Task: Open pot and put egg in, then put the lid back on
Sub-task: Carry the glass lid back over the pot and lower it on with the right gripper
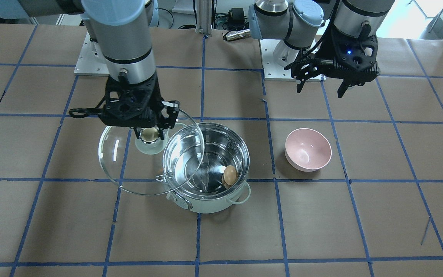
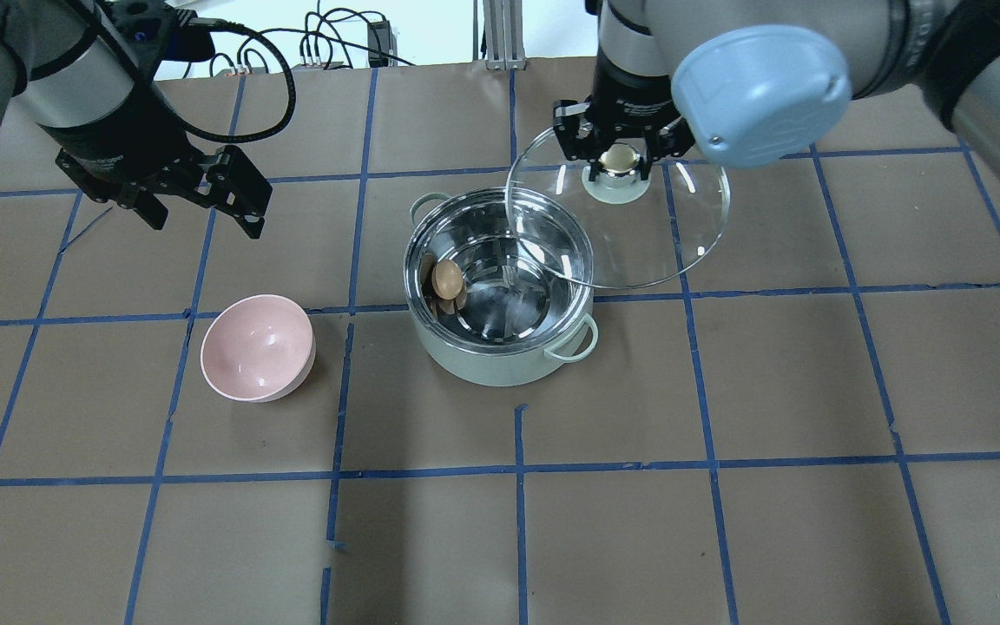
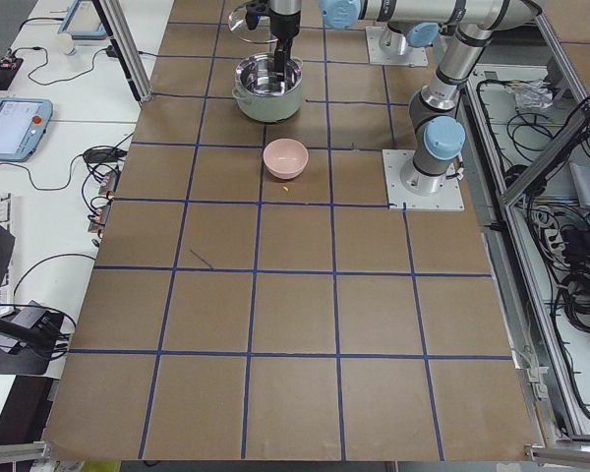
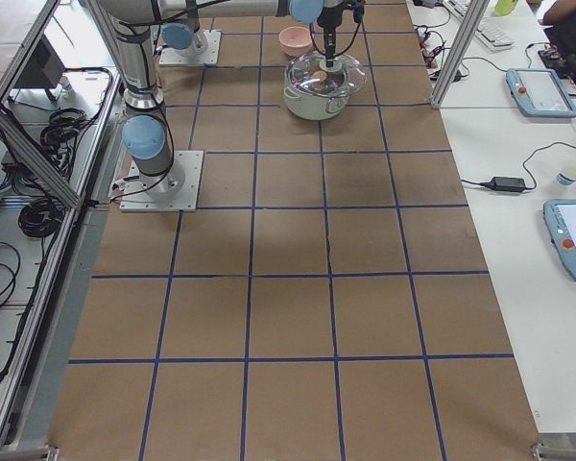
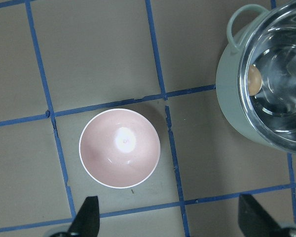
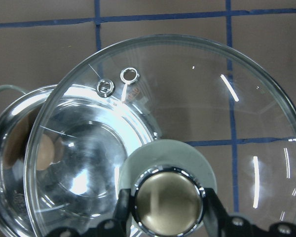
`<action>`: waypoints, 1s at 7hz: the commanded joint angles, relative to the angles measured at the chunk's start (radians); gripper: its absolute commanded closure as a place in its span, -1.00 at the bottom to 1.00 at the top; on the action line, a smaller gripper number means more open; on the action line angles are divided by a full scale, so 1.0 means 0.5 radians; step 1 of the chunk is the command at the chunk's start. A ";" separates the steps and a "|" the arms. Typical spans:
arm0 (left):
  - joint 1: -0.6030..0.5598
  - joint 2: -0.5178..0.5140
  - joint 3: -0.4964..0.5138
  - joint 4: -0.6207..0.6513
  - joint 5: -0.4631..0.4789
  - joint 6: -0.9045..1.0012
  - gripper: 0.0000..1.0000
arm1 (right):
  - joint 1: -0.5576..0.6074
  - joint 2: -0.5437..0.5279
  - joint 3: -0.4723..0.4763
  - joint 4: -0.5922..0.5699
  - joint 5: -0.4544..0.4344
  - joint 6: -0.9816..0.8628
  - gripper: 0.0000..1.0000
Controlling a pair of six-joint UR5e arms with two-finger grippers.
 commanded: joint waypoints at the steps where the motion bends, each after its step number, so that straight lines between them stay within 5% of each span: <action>1: 0.005 0.010 0.011 -0.065 0.009 -0.185 -0.99 | 0.171 0.063 -0.014 -0.105 0.008 0.186 0.76; 7: 0.023 0.038 0.051 -0.138 0.076 -0.201 -1.00 | 0.337 0.244 0.050 -0.333 0.030 0.287 0.78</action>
